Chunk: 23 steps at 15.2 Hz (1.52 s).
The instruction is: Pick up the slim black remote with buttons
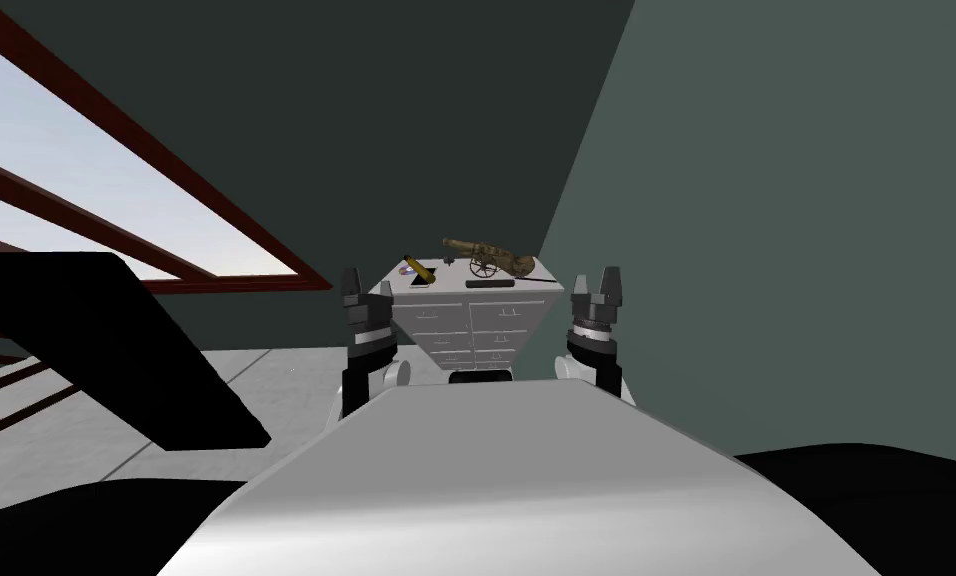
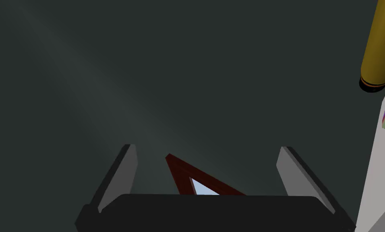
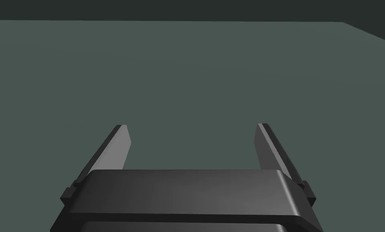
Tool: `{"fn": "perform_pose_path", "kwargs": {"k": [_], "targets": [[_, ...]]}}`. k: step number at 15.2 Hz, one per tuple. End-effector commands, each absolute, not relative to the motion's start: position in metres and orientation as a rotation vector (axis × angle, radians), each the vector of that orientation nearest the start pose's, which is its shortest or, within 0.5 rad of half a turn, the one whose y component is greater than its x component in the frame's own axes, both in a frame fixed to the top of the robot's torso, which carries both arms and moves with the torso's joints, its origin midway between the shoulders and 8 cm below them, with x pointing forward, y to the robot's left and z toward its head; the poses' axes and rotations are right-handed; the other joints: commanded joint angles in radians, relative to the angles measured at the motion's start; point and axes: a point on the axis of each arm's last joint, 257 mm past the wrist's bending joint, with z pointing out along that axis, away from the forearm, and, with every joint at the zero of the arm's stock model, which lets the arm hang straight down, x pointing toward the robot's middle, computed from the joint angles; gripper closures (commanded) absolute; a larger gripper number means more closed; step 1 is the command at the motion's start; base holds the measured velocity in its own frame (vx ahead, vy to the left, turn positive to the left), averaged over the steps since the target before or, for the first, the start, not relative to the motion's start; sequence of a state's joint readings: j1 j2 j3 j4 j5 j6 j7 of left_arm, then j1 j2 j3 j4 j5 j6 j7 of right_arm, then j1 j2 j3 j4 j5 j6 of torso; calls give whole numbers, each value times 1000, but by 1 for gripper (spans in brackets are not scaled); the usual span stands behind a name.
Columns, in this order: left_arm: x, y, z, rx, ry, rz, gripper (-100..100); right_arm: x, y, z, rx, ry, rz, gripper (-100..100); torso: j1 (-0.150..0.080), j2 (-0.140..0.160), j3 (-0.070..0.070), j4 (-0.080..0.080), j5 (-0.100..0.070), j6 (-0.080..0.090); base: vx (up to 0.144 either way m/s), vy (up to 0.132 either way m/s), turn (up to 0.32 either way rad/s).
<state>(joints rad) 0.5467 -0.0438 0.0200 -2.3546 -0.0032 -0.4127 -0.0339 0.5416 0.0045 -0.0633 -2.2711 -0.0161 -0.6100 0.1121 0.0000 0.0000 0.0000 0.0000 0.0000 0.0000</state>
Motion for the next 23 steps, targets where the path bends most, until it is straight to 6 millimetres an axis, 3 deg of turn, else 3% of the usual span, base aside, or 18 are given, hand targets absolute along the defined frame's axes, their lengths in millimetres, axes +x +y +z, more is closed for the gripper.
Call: {"fn": "perform_pose_path", "kwargs": {"k": [1, 13, 23], "targets": [[338, 295, 26, -715, 621, -1217, 0, 320, -299, 28, 530, 617, 1136, -100, 0, 0, 0, 0, 0, 0, -22, 16, 13], [338, 295, 26, -715, 621, -1217, 0, 330, -283, 9, 255, 852, 1045, -100, 5, 4, 2, 1, 1, 0, -50, 58, 37], [338, 295, 26, -715, 621, -1217, 0, 336, -282, -13, -16, 1035, 929, -100, 4, 3, 2, 1, 1, 0, -36, 65, 45]]}}
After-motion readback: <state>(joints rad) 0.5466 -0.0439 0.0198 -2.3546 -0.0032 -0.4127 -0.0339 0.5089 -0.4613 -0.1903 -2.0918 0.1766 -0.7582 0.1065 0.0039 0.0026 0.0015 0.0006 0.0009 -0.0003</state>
